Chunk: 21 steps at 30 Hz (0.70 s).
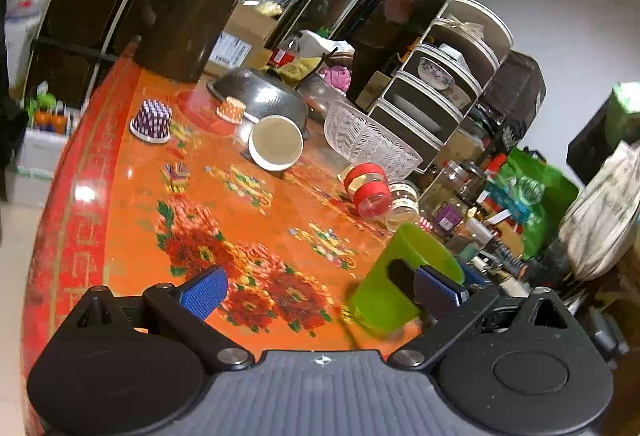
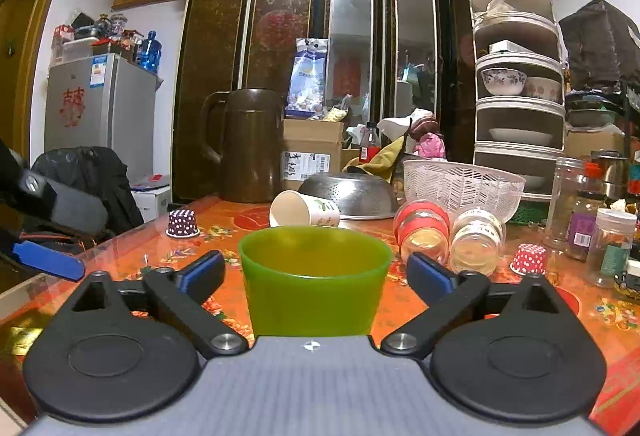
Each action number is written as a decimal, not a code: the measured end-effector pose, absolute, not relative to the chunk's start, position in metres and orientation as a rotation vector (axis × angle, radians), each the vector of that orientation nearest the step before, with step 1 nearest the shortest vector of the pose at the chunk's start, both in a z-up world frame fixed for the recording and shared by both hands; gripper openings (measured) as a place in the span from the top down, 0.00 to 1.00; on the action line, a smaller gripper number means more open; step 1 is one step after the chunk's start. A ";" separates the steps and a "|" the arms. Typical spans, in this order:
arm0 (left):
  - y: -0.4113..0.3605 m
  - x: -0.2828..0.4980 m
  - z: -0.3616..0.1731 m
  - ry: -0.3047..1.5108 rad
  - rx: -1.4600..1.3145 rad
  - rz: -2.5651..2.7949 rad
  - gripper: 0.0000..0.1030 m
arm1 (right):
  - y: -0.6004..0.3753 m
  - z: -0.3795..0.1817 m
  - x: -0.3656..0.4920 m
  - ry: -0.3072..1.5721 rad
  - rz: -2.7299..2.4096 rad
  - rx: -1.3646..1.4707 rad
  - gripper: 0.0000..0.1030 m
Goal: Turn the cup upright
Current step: 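Lower the upright green cup onto the table and open the right tool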
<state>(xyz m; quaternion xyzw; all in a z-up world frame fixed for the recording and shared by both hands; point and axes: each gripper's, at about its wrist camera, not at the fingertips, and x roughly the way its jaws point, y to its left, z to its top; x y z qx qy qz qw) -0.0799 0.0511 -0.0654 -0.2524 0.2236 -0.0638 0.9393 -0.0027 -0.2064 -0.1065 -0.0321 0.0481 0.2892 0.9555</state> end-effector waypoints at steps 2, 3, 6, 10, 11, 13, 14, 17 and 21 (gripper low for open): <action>0.046 -0.081 -0.064 0.439 -0.456 -0.124 0.01 | -0.213 -0.106 -0.005 0.102 0.589 -0.048 0.01; 0.043 -0.081 -0.063 0.434 -0.421 -0.120 0.01 | -0.219 -0.105 -0.006 0.118 0.591 -0.035 0.01; 0.032 -0.083 -0.056 0.425 -0.295 -0.104 0.01 | -0.235 -0.101 -0.008 0.191 0.592 0.014 0.01; 0.017 -0.094 -0.042 0.409 -0.113 -0.030 0.00 | -0.255 -0.083 -0.017 0.292 0.589 0.036 0.01; 0.014 -0.098 -0.037 0.404 -0.086 -0.025 0.00 | -0.259 -0.078 -0.020 0.319 0.579 0.020 0.01; 0.011 -0.109 -0.024 0.410 -0.071 -0.046 0.00 | -0.262 -0.067 -0.029 0.356 0.550 -0.037 0.01; 0.009 -0.113 -0.017 0.418 -0.075 -0.056 0.00 | -0.262 -0.061 -0.034 0.365 0.537 -0.067 0.01; 0.000 -0.128 0.003 0.444 -0.069 -0.074 0.00 | -0.271 -0.046 -0.052 0.365 0.545 -0.077 0.01; -0.011 -0.148 0.022 0.432 -0.079 -0.098 0.00 | -0.282 -0.030 -0.068 0.376 0.530 -0.033 0.01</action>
